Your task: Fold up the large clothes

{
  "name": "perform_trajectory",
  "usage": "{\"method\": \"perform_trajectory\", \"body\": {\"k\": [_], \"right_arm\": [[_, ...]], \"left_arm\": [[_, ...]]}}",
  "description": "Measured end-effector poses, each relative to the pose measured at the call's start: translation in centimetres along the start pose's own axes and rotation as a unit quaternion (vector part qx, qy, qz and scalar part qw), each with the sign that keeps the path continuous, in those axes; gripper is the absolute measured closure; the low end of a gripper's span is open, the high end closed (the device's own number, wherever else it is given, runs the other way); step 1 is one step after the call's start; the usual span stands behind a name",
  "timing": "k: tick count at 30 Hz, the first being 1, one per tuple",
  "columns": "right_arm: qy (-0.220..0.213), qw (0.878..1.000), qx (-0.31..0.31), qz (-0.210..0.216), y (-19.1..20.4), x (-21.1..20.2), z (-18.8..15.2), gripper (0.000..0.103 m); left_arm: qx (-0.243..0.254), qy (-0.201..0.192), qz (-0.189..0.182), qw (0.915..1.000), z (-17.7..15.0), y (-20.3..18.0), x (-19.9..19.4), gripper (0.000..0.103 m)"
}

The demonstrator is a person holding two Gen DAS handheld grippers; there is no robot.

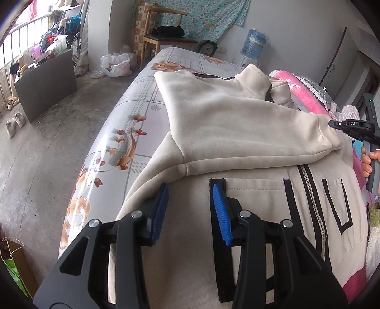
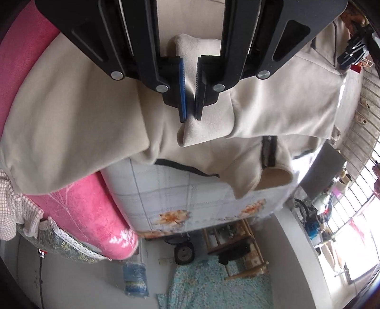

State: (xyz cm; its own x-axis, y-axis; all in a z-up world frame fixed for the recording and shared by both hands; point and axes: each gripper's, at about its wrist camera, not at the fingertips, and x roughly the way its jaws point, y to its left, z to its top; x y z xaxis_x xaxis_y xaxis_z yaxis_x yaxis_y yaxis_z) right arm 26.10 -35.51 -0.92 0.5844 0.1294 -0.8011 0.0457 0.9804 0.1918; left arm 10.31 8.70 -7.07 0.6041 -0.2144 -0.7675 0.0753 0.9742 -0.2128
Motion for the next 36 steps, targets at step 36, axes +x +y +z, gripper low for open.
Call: {"method": "perform_trajectory", "body": {"k": [36], "right_arm": [[0.018,0.995,-0.098,-0.002,5.3,-3.0,-5.1,0.063]], "left_arm": [[-0.041,-0.025,0.025,0.9985,1.7,3.0,-8.8,0.065]]}}
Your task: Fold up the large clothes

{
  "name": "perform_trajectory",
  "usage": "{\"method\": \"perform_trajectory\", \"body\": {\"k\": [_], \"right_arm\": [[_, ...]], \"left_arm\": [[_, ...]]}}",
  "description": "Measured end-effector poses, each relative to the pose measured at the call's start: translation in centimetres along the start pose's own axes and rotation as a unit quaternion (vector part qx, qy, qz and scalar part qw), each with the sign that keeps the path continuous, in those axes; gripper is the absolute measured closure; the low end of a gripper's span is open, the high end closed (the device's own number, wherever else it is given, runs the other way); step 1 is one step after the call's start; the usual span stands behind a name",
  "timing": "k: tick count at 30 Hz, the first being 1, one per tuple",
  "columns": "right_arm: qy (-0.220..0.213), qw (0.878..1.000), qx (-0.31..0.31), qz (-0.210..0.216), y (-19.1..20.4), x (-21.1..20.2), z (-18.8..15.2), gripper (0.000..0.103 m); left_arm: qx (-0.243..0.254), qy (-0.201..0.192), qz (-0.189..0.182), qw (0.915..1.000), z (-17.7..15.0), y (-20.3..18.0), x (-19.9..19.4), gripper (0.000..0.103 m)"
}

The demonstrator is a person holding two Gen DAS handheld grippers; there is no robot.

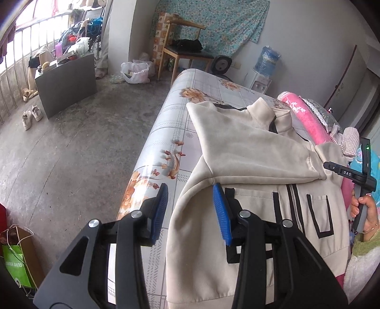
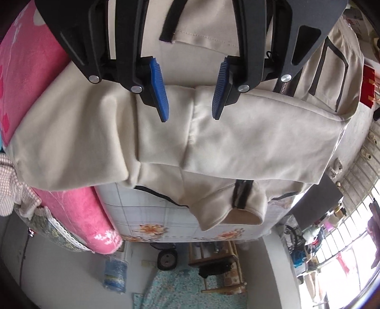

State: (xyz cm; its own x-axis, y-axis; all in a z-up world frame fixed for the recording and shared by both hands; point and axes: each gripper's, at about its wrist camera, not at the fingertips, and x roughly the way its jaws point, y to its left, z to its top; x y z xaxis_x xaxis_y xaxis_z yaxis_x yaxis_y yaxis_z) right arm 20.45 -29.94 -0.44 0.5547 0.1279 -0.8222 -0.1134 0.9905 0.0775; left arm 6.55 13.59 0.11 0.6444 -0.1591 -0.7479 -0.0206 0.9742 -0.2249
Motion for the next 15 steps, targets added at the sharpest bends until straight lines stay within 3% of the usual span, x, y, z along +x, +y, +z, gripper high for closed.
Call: {"method": "perform_trajectory", "body": {"k": [6,9,10,15], "right_arm": [[0.059,0.998,-0.020,-0.014,0.9,4.3,-1.6,0.056],[0.050,0.998,-0.021,-0.016,0.9,3.1,-1.7,0.044],[0.046,0.999,-0.018,-0.015,0.8,2.6,-1.6,0.043],[0.020,1.000,0.010,0.012,0.2,1.3,-0.4,0.039]], "left_arm": [[0.008,0.032,-0.018,0.9993,1.5,-2.7,1.3,0.065],[0.015,0.021,-0.031,0.9992,3.8,-3.9,1.4,0.061],[0.019,0.017,-0.035,0.9991,4.6,-4.4,1.5,0.057],[0.046,0.021,-0.051,0.9974,7.7,-7.3,5.0,0.056]]}}
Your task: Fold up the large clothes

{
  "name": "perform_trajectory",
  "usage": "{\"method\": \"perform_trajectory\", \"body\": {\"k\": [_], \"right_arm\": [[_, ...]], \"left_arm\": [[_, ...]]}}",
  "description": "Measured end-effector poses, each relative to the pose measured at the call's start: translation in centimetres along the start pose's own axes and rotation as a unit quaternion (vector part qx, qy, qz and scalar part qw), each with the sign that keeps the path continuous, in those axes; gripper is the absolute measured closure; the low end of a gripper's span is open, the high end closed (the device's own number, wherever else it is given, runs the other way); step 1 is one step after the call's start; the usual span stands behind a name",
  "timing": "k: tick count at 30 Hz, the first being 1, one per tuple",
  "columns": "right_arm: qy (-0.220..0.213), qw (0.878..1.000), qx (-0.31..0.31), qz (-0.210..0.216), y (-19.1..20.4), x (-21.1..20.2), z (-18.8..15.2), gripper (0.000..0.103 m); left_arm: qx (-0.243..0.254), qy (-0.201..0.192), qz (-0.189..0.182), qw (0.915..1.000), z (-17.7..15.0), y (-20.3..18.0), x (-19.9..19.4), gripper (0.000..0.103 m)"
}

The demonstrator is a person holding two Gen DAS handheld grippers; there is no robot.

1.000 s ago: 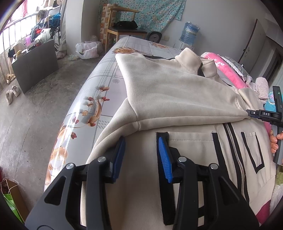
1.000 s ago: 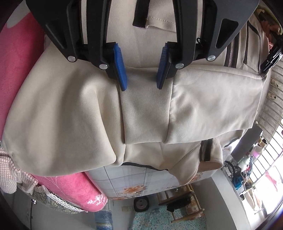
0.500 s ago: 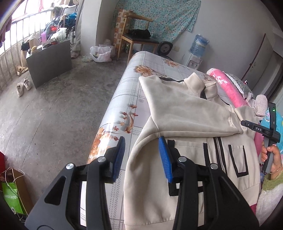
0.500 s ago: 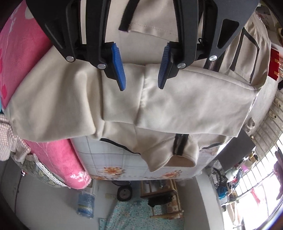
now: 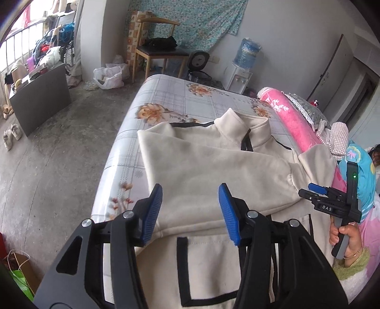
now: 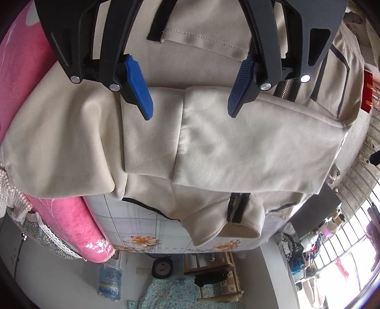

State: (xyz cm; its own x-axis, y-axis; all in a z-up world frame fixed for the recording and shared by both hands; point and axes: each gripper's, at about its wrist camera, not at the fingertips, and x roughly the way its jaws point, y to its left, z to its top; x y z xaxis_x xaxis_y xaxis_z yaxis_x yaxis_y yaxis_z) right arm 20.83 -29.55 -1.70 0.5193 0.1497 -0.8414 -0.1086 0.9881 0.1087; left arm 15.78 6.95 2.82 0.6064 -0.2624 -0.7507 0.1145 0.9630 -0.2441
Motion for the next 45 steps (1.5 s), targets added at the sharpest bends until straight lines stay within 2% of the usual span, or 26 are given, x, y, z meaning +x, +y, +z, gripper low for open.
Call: {"method": "perform_trajectory", "body": {"k": [4,6,8,10,11,13,15,17,20,22,24,25,27,32,34,36,39,42,45], "right_arm": [[-0.001,1.000,0.005,0.007,0.2,1.5,0.4,0.039],[0.017,1.000,0.006,0.001,0.2,2.9,0.1,0.039],[0.035,0.999,0.005,-0.016,0.0,3.8,-0.5,0.039],[0.034,0.999,0.001,-0.019,0.0,3.4,-0.7,0.039],[0.037,0.999,0.001,-0.022,0.0,3.0,-0.5,0.039],[0.029,0.999,0.002,-0.017,0.2,2.2,0.2,0.038],[0.015,1.000,0.002,-0.007,0.5,1.7,1.4,0.032],[0.003,1.000,-0.001,-0.002,1.1,1.8,2.8,0.030],[-0.009,1.000,-0.010,0.008,2.3,3.1,4.6,0.030],[-0.009,1.000,-0.012,0.020,2.9,4.6,5.5,0.030],[-0.002,1.000,-0.016,0.017,3.1,6.3,5.9,0.030],[0.009,1.000,-0.018,0.012,3.1,7.3,5.9,0.030],[0.020,1.000,-0.015,0.012,2.6,8.6,5.7,0.030],[0.015,1.000,0.017,0.014,2.3,6.2,4.9,0.030],[0.007,1.000,0.023,0.017,2.4,4.4,3.9,0.029],[0.001,1.000,0.022,0.021,2.6,3.1,2.8,0.023],[0.002,1.000,0.009,0.002,3.0,2.8,1.2,0.021],[0.027,0.999,0.002,-0.021,2.9,4.5,-0.1,0.021],[0.024,0.998,-0.016,-0.047,3.2,4.4,-0.7,0.021]], "left_arm": [[0.037,0.017,0.006,0.9992,0.7,-2.4,5.4,0.056],[0.059,0.030,0.016,0.9977,0.3,-3.3,8.2,0.056],[0.072,0.062,0.044,0.9945,-0.5,-3.5,11.1,0.056],[0.070,0.091,0.058,0.9917,-1.4,-3.0,12.9,0.056],[0.078,0.073,0.059,0.9925,-1.6,-3.2,12.4,0.055],[0.086,0.074,0.055,0.9921,-1.3,-3.4,12.2,0.053],[0.086,0.066,0.049,0.9929,-0.6,-3.5,12.0,0.052],[0.090,0.061,0.056,0.9925,0.3,-3.5,12.4,0.052],[0.077,0.047,0.060,0.9941,1.8,-3.0,13.3,0.051],[0.070,0.042,0.080,0.9934,2.6,-2.2,14.5,0.051],[0.063,0.050,0.100,0.9917,2.9,-1.4,15.9,0.051],[0.067,0.037,0.101,0.9920,3.0,-1.4,15.8,0.051],[0.075,0.039,0.104,0.9909,3.0,-1.5,15.8,0.051],[0.065,0.038,0.083,0.9937,2.6,-1.9,13.2,0.051],[0.076,0.029,0.072,0.9941,2.2,-3.0,11.8,0.043],[0.093,0.025,0.060,0.9936,1.3,-4.4,10.8,0.040],[0.124,0.038,0.042,0.9907,-0.4,-7.0,11.0,0.033],[0.145,0.056,0.050,0.9865,-2.2,-8.9,12.4,0.033],[0.152,0.061,0.058,0.9848,-3.7,-9.6,13.4,0.033]]}}
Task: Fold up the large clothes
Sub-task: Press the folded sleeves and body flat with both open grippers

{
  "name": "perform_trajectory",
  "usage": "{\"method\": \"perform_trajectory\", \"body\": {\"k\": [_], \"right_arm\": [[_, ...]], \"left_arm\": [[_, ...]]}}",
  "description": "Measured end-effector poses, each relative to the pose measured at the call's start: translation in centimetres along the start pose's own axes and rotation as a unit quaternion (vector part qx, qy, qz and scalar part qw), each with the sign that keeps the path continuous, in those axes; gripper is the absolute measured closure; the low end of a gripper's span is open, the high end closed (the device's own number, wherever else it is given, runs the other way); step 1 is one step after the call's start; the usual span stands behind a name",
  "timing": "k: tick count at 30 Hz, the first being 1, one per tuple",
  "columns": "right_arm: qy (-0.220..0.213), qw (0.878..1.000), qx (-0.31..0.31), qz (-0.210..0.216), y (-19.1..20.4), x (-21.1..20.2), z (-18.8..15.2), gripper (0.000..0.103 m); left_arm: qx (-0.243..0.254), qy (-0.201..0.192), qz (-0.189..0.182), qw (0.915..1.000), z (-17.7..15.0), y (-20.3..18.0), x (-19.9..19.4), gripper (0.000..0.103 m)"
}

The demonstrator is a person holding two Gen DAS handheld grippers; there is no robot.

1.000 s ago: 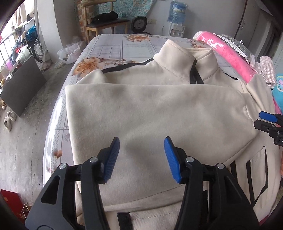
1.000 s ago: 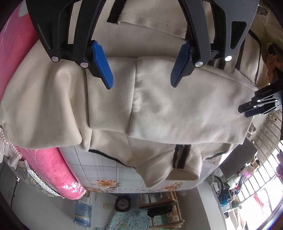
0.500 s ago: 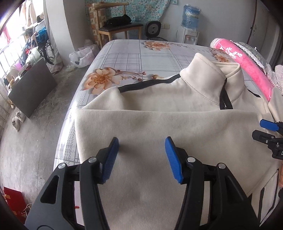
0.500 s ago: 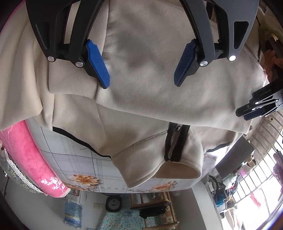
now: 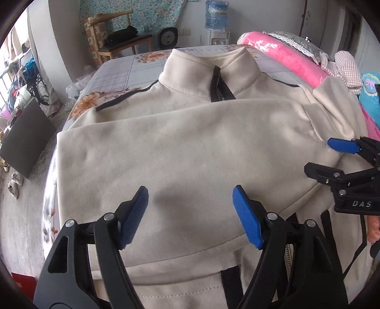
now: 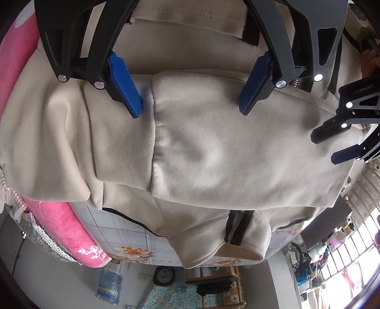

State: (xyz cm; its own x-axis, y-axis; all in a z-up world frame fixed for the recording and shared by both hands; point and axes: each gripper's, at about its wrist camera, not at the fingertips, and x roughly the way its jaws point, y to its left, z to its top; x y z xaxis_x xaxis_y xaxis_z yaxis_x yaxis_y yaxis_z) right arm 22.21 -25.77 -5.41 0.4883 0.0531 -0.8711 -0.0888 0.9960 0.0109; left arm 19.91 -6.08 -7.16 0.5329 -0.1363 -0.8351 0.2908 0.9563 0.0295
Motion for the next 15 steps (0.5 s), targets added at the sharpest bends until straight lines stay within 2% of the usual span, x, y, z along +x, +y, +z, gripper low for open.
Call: {"method": "perform_trajectory", "body": {"k": [4,6,8,11,15], "right_arm": [[-0.022,1.000,0.012,-0.004,-0.4,-2.5,-0.5,0.021],[-0.038,0.999,0.022,-0.008,-0.7,-3.8,-1.1,0.021],[-0.042,0.998,0.041,-0.010,-1.1,-4.3,-2.0,0.021],[-0.029,0.998,0.054,-0.022,-1.7,-3.4,-3.1,0.021],[-0.012,0.997,0.068,-0.033,-2.6,-2.4,-4.2,0.021]], "left_arm": [[-0.006,-0.016,-0.007,0.9998,-0.5,-0.4,-1.1,0.033],[-0.006,-0.025,-0.013,0.9996,-0.5,-0.6,-1.5,0.028],[-0.006,-0.020,-0.013,0.9997,-0.6,-0.9,-1.2,0.028],[-0.012,-0.007,-0.010,0.9999,-1.0,-1.1,-0.2,0.028],[-0.019,-0.016,-0.001,0.9997,-1.5,-0.8,-0.1,0.017]]}}
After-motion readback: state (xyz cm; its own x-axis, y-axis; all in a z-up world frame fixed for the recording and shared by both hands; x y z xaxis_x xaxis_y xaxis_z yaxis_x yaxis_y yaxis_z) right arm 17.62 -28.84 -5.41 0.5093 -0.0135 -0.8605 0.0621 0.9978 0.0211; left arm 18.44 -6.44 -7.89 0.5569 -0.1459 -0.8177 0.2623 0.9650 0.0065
